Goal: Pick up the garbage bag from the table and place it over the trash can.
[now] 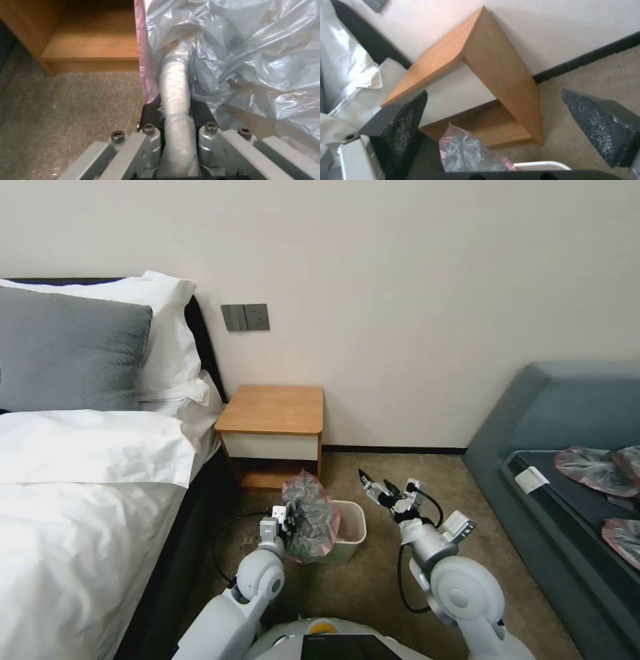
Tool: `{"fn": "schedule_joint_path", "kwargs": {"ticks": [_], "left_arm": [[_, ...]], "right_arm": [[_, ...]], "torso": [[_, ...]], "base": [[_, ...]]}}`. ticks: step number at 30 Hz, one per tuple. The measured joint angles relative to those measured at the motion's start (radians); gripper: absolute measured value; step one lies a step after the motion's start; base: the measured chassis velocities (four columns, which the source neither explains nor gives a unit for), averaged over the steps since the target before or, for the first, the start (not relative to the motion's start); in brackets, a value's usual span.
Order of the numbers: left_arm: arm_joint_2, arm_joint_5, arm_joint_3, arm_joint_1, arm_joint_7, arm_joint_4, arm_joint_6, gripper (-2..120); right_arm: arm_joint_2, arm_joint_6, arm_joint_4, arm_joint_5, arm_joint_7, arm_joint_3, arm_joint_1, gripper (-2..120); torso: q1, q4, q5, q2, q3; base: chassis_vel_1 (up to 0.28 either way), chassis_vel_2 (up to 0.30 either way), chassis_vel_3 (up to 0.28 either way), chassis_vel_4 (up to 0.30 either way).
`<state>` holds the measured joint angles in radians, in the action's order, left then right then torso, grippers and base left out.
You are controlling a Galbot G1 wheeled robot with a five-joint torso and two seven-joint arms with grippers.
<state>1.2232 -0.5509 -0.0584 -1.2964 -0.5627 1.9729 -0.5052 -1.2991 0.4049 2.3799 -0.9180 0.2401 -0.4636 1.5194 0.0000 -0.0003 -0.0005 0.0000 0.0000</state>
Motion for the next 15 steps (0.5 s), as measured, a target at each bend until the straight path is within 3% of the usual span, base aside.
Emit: {"fn": "schedule_joint_path", "kwargs": {"ticks": [6,15], "left_arm": [[-0.019,0.025,-0.032,-0.043,0.03,0.042,0.153,5],[-0.052,0.122,-0.095,-0.111,0.111,0.127,0.276,5]], "right_arm": [[0.03,0.017,0.031,0.002,-0.036,0.01,-0.012,100],[0.125,0.055,0.051,0.0,-0.068,0.121,-0.073,100]], "torso": [[0.0,0.0004,0.0004,0.0,0.0],[0.0,0.0003,0.0005,0.0,0.0]], "base": [[0.0,0.0,0.0,0.0],[0.0,0.0,0.0,0.0]]}}
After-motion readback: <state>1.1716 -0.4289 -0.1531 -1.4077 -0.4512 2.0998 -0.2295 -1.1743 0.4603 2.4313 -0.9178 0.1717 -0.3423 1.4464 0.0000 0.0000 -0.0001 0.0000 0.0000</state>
